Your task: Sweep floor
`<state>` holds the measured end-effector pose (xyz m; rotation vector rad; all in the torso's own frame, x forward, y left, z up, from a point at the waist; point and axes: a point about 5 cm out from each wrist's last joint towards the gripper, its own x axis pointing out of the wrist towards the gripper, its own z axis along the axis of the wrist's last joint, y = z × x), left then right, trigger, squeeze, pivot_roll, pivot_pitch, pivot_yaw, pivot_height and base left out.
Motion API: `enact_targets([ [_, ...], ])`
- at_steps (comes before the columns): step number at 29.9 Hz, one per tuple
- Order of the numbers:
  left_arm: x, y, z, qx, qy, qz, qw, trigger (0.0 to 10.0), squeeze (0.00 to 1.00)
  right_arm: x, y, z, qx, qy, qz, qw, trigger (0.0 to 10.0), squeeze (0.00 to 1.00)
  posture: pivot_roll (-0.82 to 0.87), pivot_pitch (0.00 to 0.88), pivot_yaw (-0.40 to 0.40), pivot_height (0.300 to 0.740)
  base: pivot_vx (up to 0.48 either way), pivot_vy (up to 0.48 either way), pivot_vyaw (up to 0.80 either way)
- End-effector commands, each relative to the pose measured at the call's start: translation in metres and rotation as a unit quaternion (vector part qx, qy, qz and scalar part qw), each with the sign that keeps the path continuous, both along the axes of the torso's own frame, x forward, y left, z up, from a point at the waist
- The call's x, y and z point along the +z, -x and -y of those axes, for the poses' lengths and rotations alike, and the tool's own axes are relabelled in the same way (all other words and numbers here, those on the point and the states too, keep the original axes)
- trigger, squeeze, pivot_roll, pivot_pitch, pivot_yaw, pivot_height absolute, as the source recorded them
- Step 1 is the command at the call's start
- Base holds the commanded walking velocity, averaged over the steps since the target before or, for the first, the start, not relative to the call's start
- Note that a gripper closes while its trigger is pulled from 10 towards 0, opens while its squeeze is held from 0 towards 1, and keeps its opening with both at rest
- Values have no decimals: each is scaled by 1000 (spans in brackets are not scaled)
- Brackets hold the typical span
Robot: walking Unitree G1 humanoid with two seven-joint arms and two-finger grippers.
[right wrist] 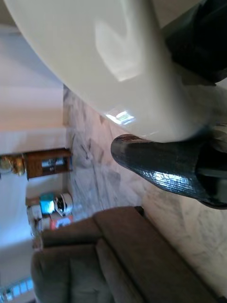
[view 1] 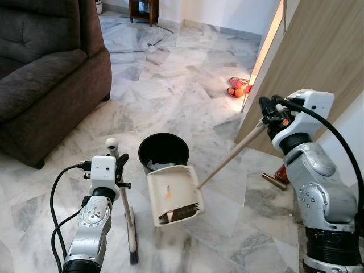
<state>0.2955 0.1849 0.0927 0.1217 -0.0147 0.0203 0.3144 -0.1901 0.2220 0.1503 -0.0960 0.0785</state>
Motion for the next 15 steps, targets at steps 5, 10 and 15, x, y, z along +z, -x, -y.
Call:
enact_targets([
  [5, 4, -2, 4, -12, 2, 16, 1000, 10000, 0, 48, 4, -7, 2, -39, 98, 994, 10000, 0, 31, 79, -73, 740, 0, 0, 0],
  [10, 9, 0, 2, -10, -3, 36, 999, 10000, 0, 53, 1, -6, -21, -71, 119, 990, 10000, 0, 31, 79, -73, 740, 0, 0, 0],
  [15, 12, 5, -1, -8, -19, 50, 999, 10000, 0, 56, -3, -6, -29, -90, 133, 987, 10000, 0, 40, 87, -71, 740, 0, 0, 0],
])
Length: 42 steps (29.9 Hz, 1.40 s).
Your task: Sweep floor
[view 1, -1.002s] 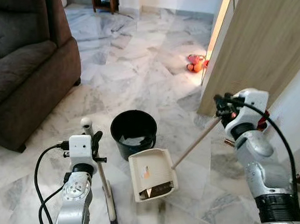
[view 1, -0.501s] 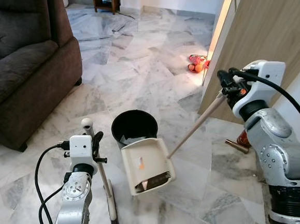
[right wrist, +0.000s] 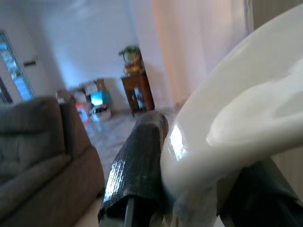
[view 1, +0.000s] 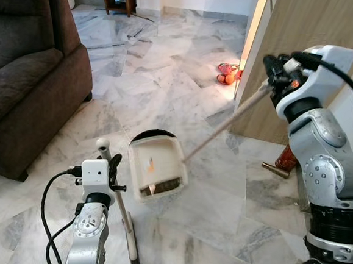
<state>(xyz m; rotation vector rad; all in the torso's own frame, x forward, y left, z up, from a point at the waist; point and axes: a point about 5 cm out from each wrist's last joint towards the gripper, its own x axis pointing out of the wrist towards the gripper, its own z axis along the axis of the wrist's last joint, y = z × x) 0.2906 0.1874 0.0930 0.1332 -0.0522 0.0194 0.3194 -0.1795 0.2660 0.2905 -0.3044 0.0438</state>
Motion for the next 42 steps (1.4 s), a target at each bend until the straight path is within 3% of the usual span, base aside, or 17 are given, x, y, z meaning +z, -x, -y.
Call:
enact_targets([
  [1, 12, 1, 1, -6, -19, 33, 999, 10000, 0, 13, 2, 4, -8, -16, 35, 999, 10000, 0, 40, 87, -71, 740, 0, 0, 0],
  [10, 10, 12, -3, -4, -43, 45, 998, 10000, 0, 13, -3, -2, -1, -26, 42, 999, 10000, 0, 47, 84, -71, 740, 86, 0, 0],
  [42, 13, 12, -1, -5, -46, 55, 997, 10000, 0, 14, -4, -8, 7, -27, 51, 998, 10000, 0, 47, 67, -77, 740, 309, 0, 0],
])
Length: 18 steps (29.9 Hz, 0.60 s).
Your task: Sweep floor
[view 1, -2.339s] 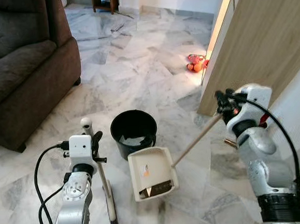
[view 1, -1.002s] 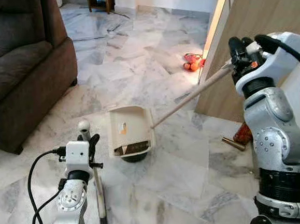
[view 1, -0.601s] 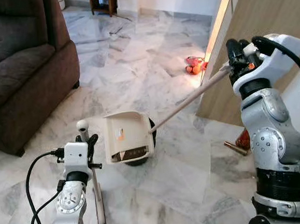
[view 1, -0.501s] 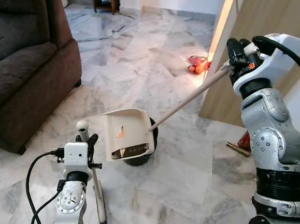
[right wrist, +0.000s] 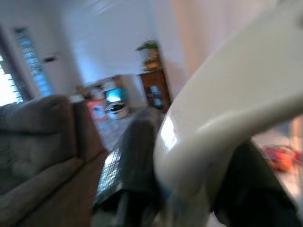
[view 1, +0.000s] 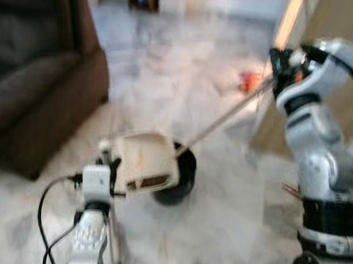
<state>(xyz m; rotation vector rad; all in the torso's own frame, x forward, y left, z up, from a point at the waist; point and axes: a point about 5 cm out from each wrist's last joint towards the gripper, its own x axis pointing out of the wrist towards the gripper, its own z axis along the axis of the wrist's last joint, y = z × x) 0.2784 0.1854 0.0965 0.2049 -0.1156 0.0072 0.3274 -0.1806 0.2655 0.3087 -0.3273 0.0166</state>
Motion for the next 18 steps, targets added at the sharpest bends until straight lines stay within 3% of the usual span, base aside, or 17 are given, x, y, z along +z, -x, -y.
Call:
enact_targets([
  [1, 9, -1, -3, 2, -10, 25, 1000, 10000, 0, 15, 4, -10, 21, -14, 43, 999, 10000, 0, 47, 67, -77, 740, 326, 0, 0],
  [15, 10, -1, -3, 4, -11, 25, 1000, 10000, 0, 16, 4, -13, 29, -4, 46, 999, 10000, 0, 50, 70, -78, 740, 329, 0, 0],
  [18, 10, -2, -3, 3, -11, 25, 1000, 10000, 0, 16, 4, -14, 33, -2, 47, 998, 10000, 0, 50, 75, -78, 740, 328, 0, 492],
])
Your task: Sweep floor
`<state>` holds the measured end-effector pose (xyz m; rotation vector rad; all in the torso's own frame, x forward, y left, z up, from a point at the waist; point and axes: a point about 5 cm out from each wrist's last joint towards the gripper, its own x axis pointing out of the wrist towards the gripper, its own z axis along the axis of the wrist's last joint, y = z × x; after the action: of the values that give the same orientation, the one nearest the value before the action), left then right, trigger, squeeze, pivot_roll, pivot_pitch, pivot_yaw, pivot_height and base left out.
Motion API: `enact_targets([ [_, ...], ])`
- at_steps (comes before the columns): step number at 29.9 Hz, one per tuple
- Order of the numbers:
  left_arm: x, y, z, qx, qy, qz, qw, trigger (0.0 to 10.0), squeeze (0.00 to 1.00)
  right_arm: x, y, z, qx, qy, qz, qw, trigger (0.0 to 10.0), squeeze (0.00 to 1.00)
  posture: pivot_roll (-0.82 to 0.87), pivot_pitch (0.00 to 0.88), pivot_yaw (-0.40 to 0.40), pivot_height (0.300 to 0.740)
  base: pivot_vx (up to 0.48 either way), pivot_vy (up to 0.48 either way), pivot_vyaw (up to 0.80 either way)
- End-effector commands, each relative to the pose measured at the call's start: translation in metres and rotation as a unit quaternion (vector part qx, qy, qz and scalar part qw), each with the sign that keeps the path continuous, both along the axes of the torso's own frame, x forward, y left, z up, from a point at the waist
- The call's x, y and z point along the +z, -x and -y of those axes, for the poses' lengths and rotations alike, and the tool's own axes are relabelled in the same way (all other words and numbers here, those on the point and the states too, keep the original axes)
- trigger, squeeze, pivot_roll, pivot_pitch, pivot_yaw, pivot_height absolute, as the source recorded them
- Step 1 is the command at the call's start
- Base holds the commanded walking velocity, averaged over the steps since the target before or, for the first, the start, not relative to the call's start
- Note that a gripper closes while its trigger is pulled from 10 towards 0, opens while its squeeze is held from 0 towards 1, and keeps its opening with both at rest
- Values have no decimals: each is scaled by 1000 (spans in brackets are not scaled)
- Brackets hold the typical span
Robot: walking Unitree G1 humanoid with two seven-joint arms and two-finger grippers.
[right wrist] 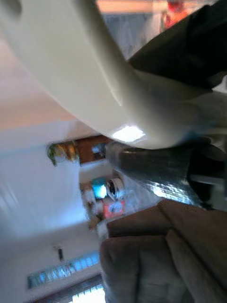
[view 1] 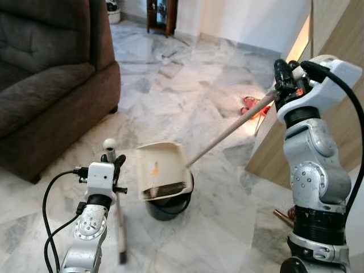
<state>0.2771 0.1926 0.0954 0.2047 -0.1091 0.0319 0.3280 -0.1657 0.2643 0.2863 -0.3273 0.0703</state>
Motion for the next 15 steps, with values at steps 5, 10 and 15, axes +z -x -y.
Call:
enact_targets([
  [5, 11, -4, 5, -10, -13, 26, 1000, 10000, 0, 16, 4, 0, 14, -19, 40, 999, 10000, 0, 51, 78, -78, 740, 328, 0, 321],
  [10, 11, -3, 4, -9, -12, 24, 1000, 10000, 0, 16, 4, -1, 17, -23, 41, 999, 10000, 0, 53, 81, -79, 740, 331, 0, 0],
  [15, 11, -4, 5, -8, -12, 24, 1000, 10000, 0, 16, 4, -2, 20, -23, 40, 999, 10000, 0, 52, 84, -80, 740, 329, 0, 0],
])
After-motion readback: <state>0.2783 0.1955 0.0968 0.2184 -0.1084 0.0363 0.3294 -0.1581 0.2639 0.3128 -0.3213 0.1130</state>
